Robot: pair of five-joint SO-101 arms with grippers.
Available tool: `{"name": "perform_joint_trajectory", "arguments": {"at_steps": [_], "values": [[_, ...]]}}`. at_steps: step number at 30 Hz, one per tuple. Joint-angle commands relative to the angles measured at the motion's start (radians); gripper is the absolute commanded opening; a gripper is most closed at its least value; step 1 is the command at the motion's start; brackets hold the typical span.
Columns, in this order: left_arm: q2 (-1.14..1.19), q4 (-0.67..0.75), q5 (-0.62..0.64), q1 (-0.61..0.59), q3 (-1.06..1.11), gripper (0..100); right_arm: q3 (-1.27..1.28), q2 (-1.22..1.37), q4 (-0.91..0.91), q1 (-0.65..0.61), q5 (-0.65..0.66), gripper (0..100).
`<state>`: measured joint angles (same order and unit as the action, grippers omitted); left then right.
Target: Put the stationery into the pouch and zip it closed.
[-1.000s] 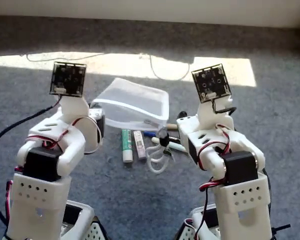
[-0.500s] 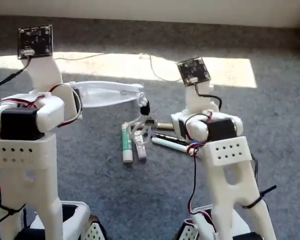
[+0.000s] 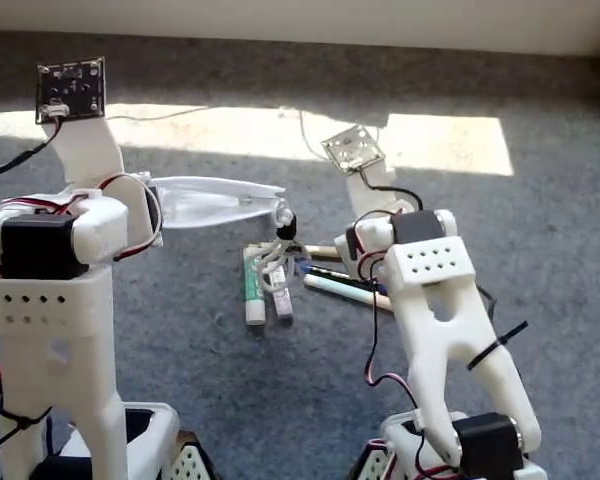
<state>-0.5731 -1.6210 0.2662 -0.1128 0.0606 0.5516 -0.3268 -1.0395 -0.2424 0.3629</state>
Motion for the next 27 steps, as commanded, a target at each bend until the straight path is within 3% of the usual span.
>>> {"name": "perform_joint_trajectory", "arguments": {"at_steps": [1, 13, 27], "values": [[-0.005, 0.002, 0.006, -0.09, -0.008, 1, -0.01, 0.039, 0.079, -0.01, 0.055, 24.5], [-0.007, 0.025, 0.005, -0.099, 0.079, 1, -0.03, 0.214, 0.209, -0.077, 0.199, 24.5], [-0.007, 0.032, 0.003, -0.101, 0.104, 1, -0.157, 0.424, 0.208, -0.077, 0.207, 23.6]]}}
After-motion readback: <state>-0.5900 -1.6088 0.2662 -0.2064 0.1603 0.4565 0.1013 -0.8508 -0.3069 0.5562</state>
